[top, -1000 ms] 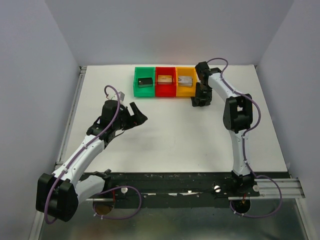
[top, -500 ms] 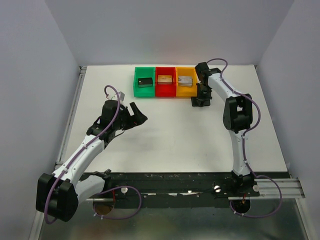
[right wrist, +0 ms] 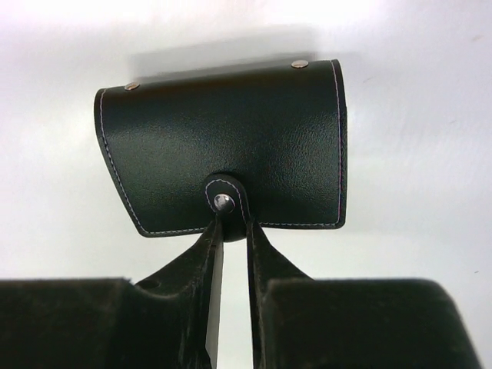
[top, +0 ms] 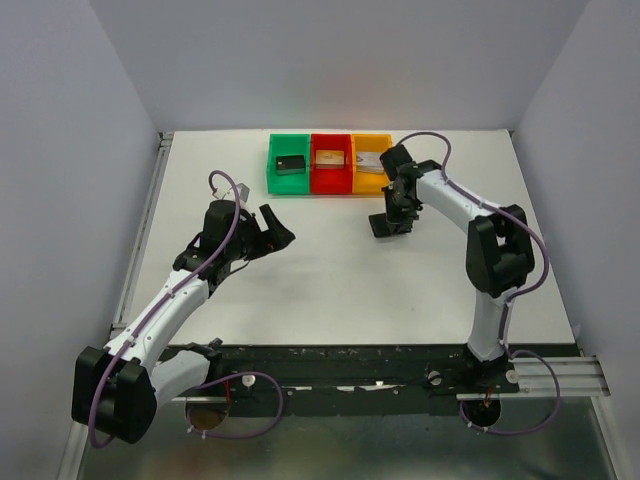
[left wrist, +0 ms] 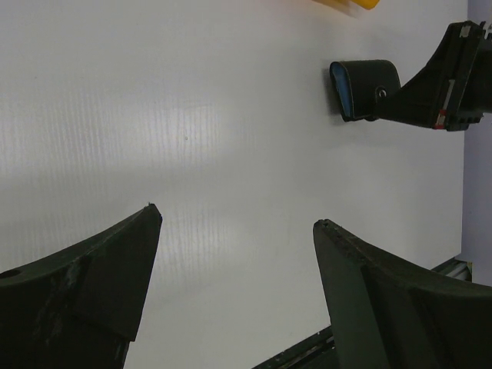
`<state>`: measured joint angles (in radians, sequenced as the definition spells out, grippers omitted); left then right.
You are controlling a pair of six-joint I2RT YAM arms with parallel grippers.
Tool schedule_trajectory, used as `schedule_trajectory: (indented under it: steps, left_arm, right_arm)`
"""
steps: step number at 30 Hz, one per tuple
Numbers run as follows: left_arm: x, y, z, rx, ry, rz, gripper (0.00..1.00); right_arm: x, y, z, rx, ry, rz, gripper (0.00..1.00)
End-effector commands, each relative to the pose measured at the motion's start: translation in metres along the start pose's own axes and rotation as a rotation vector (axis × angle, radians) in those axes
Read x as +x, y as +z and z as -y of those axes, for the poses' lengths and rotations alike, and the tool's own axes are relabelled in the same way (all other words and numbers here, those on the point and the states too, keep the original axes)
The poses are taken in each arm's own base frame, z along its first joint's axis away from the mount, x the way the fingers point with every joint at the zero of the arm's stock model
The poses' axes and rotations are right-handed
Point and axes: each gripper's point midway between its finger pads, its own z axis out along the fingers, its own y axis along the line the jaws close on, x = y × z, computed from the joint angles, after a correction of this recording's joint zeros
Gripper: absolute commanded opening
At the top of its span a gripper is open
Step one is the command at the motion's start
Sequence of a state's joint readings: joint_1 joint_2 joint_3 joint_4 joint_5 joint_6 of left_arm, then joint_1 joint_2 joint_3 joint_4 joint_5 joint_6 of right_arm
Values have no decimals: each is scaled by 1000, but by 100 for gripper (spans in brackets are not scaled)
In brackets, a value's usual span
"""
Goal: Take the credit cards out of the card holder
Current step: Move the card holder to the center of the board.
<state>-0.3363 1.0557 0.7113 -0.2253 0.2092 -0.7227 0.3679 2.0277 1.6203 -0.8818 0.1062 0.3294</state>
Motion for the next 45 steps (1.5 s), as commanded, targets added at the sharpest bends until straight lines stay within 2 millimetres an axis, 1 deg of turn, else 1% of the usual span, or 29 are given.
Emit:
schedule_trajectory:
  steps: [1, 3, 5, 7, 9, 10, 12, 13, 14, 15, 17, 19, 22, 23, 25, 27, 30, 34, 35, 36, 37, 38, 40, 44, 45]
  left_arm:
    - [0, 1, 2, 10, 8, 9, 94]
    - [2, 2, 2, 12, 2, 1, 93]
    - [4, 3, 3, 17, 0, -5, 93]
    - [5, 3, 4, 23, 2, -8, 93]
    - [8, 3, 4, 25, 2, -17, 93]
    - [9, 4, 4, 24, 3, -20, 94]
    - [11, 4, 4, 26, 4, -26, 93]
    - [11, 4, 5, 28, 4, -26, 94]
    - [11, 4, 5, 29, 1, -27, 94]
    - [10, 5, 6, 34, 1, -26, 94]
    - [9, 8, 8, 35, -6, -34, 94]
    - [9, 14, 9, 38, -16, -45, 94]
    - [6, 29, 7, 21, -6, -57, 93]
    - [6, 34, 5, 12, -1, -67, 88]
    - [5, 47, 5, 2, 13, -95, 79]
    - [4, 60, 9, 16, 21, -119, 73]
    - [-1, 79, 24, 39, 64, -141, 66]
    - [-3, 114, 34, 52, 86, -186, 55]
    - [-5, 122, 36, 57, 88, -190, 53]
    - [-3, 132, 34, 50, 87, -203, 53]
    - [-6, 139, 36, 53, 87, -202, 53]
    - [-3, 148, 34, 49, 80, -220, 53]
    - [-2, 162, 39, 62, 83, -236, 53]
    - [8, 185, 47, 78, 100, -280, 54]
    - [14, 190, 46, 73, 108, -298, 54]
  right_arm:
    - [21, -23, -54, -134, -152, 101, 23]
    - [39, -23, -66, -147, -168, 73, 24]
    - [54, -18, -70, -155, -156, 38, 24]
    - [62, -15, -69, -158, -132, 27, 26]
    - [63, -16, -68, -160, -114, 36, 29]
    - [64, -20, -68, -172, -108, 42, 35]
    - [64, -29, -70, -199, -93, 70, 51]
    - [61, -37, -70, -214, -82, 100, 57]
    - [63, -41, -69, -222, -70, 113, 63]
    - [62, -47, -69, -233, -61, 135, 67]
    - [63, -59, -74, -285, -34, 155, 68]
    - [66, -61, -74, -302, 9, 176, 67]
    - [74, -56, -75, -340, 72, 198, 60]
    - [80, -51, -77, -358, 93, 186, 56]
    - [86, -45, -81, -390, 125, 182, 52]
    - [89, -41, -80, -405, 169, 187, 52]
    - [92, -32, -75, -416, 235, 196, 52]
    - [96, -19, -65, -428, 310, 178, 56]
    - [97, -17, -65, -433, 319, 172, 57]
    - [100, -13, -64, -432, 326, 163, 58]
    - [101, -10, -62, -432, 334, 157, 59]
    - [102, -9, -62, -437, 339, 152, 60]
    - [103, -4, -59, -434, 350, 146, 62]
    - [98, 2, -54, -437, 370, 144, 64]
    - [94, 3, -54, -440, 370, 147, 64]
